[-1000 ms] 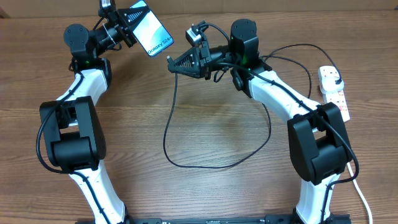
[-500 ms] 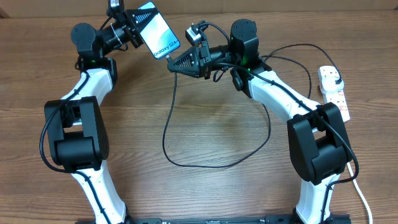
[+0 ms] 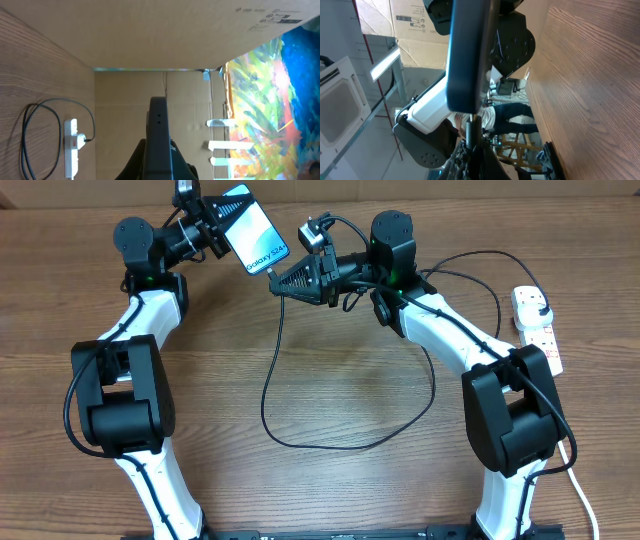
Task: Plug charger to phone and switch on socket
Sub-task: 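Push the connector into the phone's port held by the left gripper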
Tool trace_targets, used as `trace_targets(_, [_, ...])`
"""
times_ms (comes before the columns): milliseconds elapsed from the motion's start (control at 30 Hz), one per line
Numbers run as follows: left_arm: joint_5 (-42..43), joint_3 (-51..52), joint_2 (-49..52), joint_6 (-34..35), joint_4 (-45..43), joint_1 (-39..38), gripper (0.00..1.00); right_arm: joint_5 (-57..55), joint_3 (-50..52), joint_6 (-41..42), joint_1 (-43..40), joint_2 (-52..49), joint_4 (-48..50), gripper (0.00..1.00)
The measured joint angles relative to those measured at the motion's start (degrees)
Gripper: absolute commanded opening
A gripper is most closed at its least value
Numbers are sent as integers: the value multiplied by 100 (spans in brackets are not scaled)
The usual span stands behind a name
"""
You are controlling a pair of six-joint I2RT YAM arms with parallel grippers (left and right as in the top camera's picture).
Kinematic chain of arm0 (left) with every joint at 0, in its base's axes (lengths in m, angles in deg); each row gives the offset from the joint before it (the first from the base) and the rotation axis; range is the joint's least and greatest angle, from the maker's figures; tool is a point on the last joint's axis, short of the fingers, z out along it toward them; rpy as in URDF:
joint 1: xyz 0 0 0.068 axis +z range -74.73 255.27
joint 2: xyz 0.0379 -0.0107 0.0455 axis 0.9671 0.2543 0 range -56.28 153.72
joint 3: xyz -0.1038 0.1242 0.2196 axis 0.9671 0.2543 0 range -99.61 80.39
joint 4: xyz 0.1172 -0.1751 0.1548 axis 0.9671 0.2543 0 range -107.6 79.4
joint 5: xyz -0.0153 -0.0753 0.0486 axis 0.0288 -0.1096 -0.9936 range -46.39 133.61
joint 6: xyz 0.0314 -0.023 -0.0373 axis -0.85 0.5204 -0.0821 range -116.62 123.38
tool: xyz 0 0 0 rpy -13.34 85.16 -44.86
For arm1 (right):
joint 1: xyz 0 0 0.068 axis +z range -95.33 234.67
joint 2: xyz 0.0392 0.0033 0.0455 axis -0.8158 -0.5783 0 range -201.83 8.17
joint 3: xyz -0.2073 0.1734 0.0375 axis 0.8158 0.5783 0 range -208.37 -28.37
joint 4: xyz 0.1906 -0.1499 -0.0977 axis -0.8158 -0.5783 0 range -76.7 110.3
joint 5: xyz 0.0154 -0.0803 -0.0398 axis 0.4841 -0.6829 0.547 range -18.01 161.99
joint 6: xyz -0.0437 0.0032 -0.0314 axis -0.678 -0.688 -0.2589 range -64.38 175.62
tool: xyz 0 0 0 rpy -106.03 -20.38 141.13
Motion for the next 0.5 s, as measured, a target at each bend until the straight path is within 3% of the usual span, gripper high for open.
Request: trace_targets(500, [101,0,0,109,0,0,4,-90,0,0,2,0,2,4])
